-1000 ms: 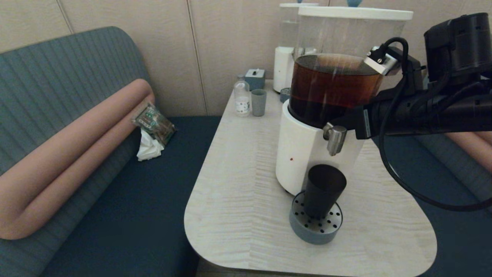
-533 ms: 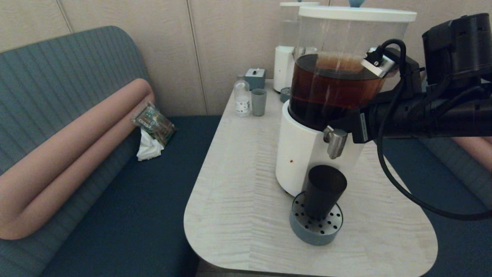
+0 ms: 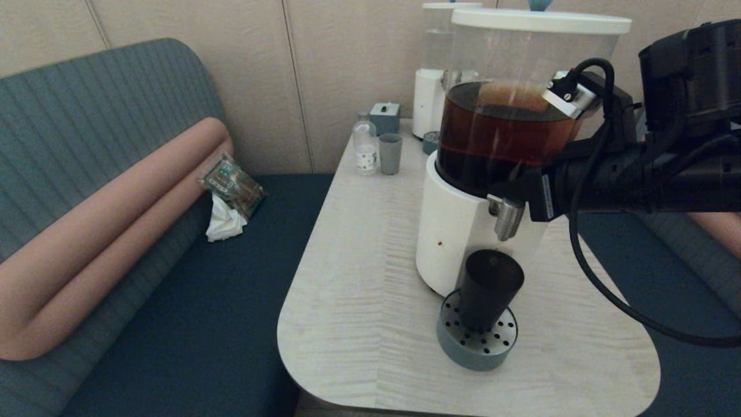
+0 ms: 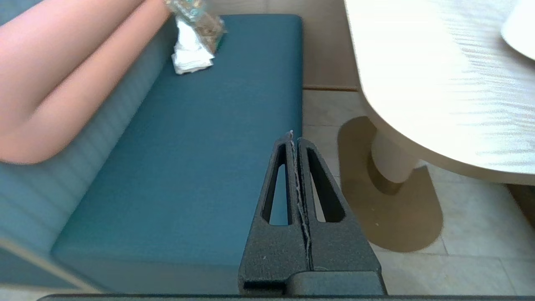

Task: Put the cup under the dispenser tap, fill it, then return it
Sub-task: Turn on the faucet

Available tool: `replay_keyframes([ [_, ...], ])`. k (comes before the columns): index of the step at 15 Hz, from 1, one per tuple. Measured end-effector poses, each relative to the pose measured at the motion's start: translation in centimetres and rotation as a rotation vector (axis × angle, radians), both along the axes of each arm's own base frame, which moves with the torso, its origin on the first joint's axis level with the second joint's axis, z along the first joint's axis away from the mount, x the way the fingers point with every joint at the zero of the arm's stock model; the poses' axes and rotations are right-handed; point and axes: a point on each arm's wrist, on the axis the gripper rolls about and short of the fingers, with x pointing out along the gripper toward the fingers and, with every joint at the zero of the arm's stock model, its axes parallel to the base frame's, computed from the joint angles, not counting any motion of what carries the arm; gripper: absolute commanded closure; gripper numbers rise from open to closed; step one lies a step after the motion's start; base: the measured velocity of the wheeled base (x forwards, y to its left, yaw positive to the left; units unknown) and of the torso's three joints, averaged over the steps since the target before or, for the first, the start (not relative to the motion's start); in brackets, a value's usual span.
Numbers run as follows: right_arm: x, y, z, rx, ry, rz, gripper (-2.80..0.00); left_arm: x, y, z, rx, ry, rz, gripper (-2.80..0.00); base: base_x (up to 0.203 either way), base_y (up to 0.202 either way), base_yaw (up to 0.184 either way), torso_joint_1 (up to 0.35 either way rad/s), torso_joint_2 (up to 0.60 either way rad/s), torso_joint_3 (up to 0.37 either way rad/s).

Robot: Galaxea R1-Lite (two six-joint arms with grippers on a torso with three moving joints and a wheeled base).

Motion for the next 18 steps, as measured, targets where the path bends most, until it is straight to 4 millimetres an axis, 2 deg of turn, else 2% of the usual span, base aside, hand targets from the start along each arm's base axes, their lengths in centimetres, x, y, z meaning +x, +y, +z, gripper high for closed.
replay_keyframes([
  [5,0.0,0.2,0.1,0.005,-0.001,0.0,0.0,0.0,0.0,0.0,0.0,0.0,0.0,0.0,0.0,0.0,0.0,0.0,0.0,0.0],
  [12,0.9,-1.1,0.7,0.015,-0.06,-0.102,0.0,0.0,0.0,0.0,0.0,0.0,0.0,0.0,0.0,0.0,0.0,0.0,0.0,0.0],
  [18,0.6,-2.0,0.8,0.021,-0.066,-0.129,0.0,0.0,0.0,0.0,0.0,0.0,0.0,0.0,0.0,0.0,0.0,0.0,0.0,0.0],
])
